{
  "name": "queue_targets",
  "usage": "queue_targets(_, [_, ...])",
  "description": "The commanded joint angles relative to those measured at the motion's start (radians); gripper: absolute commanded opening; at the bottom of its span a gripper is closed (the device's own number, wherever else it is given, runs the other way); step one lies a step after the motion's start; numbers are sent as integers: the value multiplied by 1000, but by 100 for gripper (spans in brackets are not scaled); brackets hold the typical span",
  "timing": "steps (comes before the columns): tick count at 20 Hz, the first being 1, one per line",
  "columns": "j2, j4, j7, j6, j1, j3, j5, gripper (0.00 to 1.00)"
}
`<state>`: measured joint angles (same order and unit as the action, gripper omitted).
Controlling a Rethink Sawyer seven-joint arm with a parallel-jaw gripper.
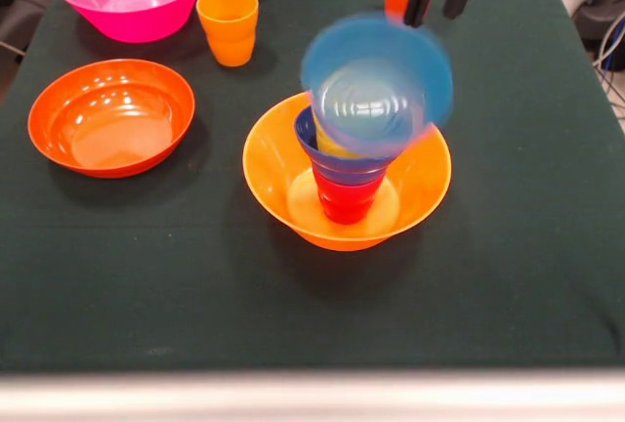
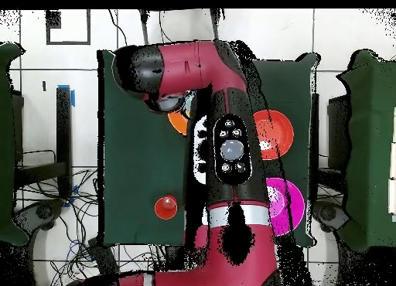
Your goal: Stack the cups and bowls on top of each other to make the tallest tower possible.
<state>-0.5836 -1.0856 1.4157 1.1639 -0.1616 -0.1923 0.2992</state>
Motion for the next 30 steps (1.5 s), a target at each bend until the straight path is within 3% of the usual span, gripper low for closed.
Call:
queue_targets(1, [73,3,132,1,28,2,21,100])
queue_targets(4, [84,33,115,36,34,8,34,100])
queue_targets(19, [81,23,82,22,23,22,34,100])
queue_targets(24, [112,33,87,-63,3,13,34,100])
queue_targets(30, [131,39,101,-72,-7,-9,-7,100])
